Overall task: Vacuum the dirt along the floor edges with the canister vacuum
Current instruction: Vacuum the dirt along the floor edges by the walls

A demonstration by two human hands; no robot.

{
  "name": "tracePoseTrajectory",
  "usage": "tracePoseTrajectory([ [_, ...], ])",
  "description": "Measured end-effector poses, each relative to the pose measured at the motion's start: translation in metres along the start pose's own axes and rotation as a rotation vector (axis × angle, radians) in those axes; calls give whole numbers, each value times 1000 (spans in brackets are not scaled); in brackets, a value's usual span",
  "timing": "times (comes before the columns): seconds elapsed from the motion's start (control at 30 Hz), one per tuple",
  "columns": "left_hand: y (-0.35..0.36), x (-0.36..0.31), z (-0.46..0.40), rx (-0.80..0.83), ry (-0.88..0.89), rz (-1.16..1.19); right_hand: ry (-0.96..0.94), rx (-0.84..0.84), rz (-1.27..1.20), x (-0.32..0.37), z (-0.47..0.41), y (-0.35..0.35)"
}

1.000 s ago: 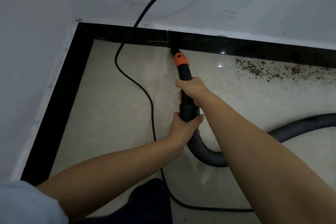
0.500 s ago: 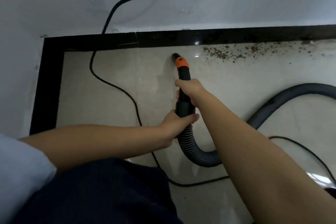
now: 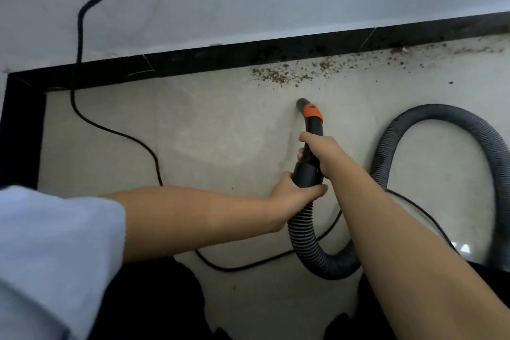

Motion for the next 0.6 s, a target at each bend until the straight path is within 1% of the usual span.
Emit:
tracePoseTrajectory([
  [0.07,19,4,-5,-69,39,90,-14,9,14,0,-4,-14],
  [0.17,29,7,-8,-165,81,220,-37,53,2,5,-12,-19],
  [0.27,30,14,-9,-225,102,219,-37,125,3,5,-18,-11],
  [0.4,40,28,-12,-312,9,204,-18,204,65,-4,-23,-3],
  [0.5,47,22,-17,-276,-52,194,-28,180,70,-2,-25,-13],
  [0.6,44,3,-26,-206,-82,163,-45,117,-9,9,-31,-28],
])
Point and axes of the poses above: each hand's wrist, its own z-axis away from the middle knuckle, its own y-axis out of the palm, x = y × z, the point moved 4 cm from there along -z, towards the middle knuckle, and after that the axes turned 9 degrees about x, right-handed, at the moved point
